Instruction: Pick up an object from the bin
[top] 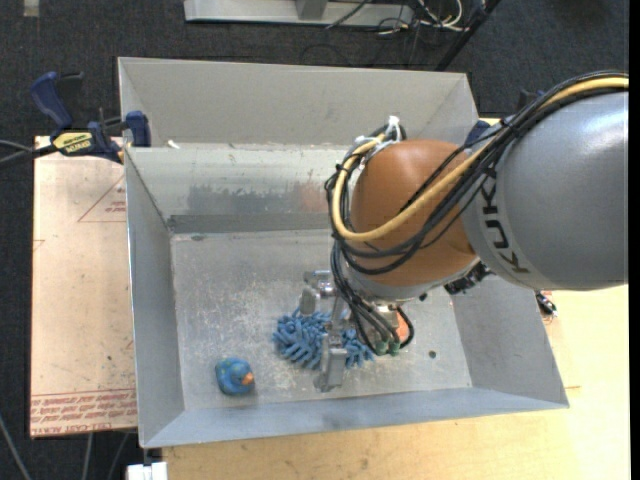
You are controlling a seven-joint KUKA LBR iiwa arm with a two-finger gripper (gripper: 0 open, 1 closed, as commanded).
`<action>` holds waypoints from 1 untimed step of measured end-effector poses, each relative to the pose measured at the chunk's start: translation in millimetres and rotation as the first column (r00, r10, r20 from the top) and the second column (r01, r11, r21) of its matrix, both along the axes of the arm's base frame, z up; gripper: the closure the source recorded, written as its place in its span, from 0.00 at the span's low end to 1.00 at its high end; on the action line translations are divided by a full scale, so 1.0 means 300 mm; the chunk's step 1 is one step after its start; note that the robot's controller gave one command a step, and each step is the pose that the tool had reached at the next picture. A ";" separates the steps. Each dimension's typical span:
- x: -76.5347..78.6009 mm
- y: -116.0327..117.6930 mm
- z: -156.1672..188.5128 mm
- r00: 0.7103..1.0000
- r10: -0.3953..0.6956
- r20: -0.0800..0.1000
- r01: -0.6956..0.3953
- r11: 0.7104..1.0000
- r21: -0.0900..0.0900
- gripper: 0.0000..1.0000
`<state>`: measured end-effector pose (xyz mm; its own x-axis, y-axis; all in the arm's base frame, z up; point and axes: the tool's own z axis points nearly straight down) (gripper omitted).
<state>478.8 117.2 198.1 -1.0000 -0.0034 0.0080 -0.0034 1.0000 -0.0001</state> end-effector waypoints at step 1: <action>0.006 -0.002 0.013 1.000 -0.003 0.008 0.003 1.000 0.001 0.00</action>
Offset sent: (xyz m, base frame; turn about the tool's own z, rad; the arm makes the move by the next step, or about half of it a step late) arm 0.0432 -0.0222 -0.1167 -0.0142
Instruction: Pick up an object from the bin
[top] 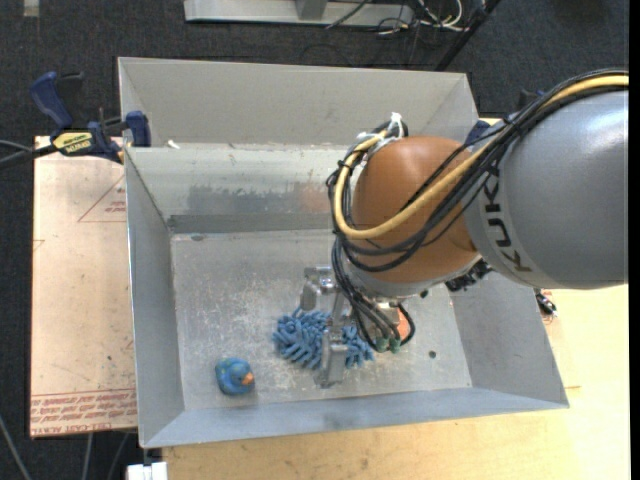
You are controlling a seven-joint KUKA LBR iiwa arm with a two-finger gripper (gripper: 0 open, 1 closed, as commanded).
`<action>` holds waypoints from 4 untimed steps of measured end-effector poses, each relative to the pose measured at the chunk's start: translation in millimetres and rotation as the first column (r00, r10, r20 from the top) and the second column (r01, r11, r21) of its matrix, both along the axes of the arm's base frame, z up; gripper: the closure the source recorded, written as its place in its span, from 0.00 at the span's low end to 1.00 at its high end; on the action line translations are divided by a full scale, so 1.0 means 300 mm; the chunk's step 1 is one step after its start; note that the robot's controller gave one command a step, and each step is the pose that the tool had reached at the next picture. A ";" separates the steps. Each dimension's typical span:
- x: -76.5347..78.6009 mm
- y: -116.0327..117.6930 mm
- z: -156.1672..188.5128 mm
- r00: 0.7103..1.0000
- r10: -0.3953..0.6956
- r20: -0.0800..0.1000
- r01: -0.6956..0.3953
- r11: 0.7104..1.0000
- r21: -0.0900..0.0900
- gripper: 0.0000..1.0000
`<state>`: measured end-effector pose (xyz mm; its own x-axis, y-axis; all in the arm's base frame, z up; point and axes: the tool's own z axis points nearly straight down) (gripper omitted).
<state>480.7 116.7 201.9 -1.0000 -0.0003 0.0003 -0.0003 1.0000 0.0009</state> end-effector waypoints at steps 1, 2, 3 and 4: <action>0.065 -0.026 -0.156 1.000 0.007 0.006 -0.007 1.000 0.002 0.00; 0.075 -0.033 -0.206 1.000 0.005 0.003 -0.005 1.000 0.001 0.00; 0.040 -0.052 -0.213 0.999 -0.050 -0.018 0.050 0.999 -0.003 0.00; 0.059 -0.074 -0.436 0.989 -0.151 0.005 0.151 0.989 0.004 1.00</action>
Offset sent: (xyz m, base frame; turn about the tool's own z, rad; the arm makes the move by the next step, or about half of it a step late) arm 0.0350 -0.0131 -0.1307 0.1513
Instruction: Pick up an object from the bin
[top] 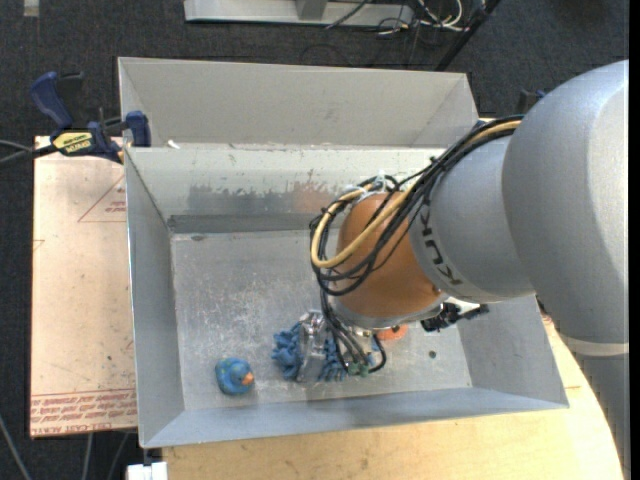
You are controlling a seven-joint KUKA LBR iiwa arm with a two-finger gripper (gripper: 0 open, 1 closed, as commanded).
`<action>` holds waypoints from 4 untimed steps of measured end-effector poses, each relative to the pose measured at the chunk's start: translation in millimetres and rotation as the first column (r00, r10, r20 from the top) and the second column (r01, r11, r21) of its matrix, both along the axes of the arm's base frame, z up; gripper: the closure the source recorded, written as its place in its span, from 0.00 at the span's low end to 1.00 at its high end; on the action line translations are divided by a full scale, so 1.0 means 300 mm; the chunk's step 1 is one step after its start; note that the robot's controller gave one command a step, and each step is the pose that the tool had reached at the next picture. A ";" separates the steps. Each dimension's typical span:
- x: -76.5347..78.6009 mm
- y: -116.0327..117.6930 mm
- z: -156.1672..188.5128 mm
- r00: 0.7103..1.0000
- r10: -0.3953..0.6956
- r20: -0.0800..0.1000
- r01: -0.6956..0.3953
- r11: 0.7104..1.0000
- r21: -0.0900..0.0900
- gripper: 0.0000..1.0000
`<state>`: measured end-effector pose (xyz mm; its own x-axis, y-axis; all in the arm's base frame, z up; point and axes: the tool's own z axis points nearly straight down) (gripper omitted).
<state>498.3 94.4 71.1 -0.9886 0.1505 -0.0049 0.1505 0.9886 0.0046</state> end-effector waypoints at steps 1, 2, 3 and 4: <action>0.000 0.000 0.000 1.000 0.000 0.000 0.000 1.000 0.000 1.00; 0.148 0.115 0.002 0.997 -0.073 0.004 0.073 0.997 0.004 1.00; 0.148 0.115 0.002 0.997 -0.074 0.004 0.074 0.997 0.004 1.00; 0.155 0.149 0.393 0.993 -0.120 0.005 0.119 0.993 0.005 1.00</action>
Offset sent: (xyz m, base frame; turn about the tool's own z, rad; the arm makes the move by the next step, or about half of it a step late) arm 0.0427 0.0332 -0.0011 0.0742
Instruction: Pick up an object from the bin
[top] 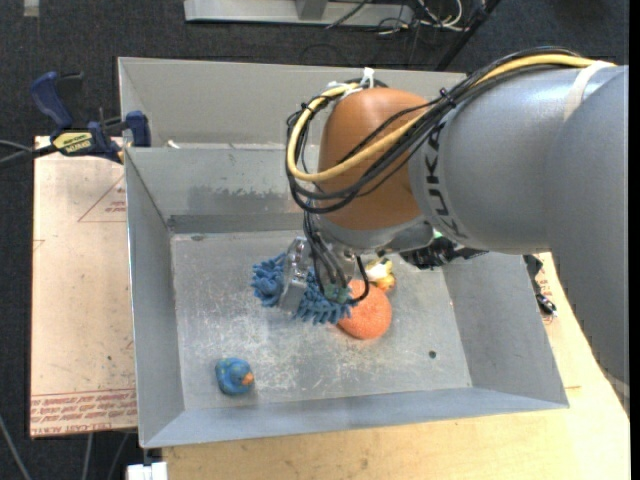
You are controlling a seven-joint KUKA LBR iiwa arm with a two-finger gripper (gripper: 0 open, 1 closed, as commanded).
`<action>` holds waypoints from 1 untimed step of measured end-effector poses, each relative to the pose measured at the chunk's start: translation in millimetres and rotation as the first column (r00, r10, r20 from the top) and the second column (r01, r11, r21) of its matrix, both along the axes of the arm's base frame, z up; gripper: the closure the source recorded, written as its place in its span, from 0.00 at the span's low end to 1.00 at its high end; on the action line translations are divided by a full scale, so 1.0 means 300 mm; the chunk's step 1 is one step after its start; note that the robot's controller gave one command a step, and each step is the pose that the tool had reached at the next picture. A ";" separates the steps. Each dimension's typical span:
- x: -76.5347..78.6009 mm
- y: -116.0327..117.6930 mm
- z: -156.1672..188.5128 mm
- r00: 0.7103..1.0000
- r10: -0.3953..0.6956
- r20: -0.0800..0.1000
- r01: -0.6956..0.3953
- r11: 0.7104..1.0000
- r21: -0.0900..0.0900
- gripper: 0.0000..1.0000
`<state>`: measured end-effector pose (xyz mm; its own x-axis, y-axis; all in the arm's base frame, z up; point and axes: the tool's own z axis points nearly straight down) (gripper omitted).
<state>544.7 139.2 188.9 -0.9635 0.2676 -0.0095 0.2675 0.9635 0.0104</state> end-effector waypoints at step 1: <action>0.000 0.000 0.000 1.000 0.000 0.000 0.000 1.000 0.000 1.00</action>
Offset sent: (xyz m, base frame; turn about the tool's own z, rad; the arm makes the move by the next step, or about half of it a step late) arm -0.0259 0.0191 -0.0330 -0.1147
